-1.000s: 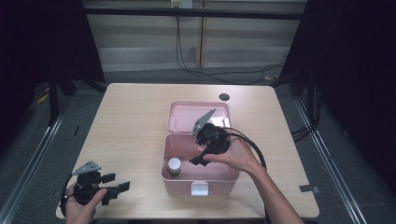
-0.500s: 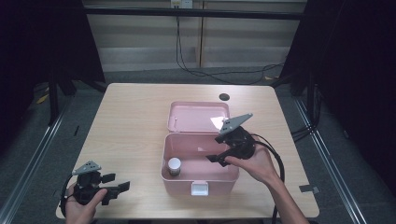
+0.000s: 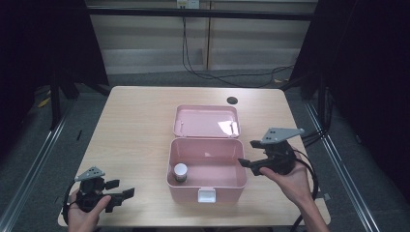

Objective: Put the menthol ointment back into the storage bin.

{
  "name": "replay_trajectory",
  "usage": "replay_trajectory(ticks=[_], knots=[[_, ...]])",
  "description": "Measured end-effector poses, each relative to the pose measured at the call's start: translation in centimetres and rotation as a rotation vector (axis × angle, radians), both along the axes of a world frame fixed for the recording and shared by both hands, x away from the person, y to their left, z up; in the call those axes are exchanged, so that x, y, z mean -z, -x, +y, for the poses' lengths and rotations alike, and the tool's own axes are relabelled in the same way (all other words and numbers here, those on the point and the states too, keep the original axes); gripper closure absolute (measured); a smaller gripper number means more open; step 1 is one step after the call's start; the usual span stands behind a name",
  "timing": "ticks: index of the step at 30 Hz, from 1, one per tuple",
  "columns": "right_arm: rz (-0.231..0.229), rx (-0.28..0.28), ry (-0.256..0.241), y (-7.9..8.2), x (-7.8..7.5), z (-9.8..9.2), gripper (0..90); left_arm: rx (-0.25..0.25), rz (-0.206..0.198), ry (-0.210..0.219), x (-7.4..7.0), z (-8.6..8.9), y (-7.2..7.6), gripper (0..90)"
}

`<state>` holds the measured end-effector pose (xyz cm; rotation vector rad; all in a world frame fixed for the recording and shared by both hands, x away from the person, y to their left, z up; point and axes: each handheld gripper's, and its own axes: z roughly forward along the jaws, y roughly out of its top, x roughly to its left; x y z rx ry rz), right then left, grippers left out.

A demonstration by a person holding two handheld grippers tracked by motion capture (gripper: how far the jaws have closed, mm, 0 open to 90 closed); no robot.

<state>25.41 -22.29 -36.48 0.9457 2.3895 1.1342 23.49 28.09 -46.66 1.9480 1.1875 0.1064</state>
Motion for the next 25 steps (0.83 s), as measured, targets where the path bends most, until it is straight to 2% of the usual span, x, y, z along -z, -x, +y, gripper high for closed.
replay_trajectory(ticks=[5, 10, 16, 22, 25], knots=[[-0.015, 0.084, -0.002, 0.9, 0.8, -2.3, 27.8, 0.001, 0.001, -0.006, 0.0, -0.1, 0.0, 22.2], [-0.007, 0.162, -0.033, 1.7, 2.2, -4.5, 26.8, -0.001, 0.000, -0.007, 0.0, 0.0, 0.0, 22.2], [0.008, 0.233, -0.018, 2.4, 4.6, -5.8, 24.8, 0.000, 0.004, -0.006, 0.1, -0.1, 0.0, 22.2], [0.021, 0.332, -0.022, 2.9, 7.1, -7.4, 26.5, -0.001, 0.003, -0.006, 0.1, -0.1, 0.0, 22.2], [0.049, 0.366, -0.015, 2.8, 8.6, -8.3, 26.9, 0.007, 0.002, -0.010, 0.0, -0.1, 0.0, 22.2]])
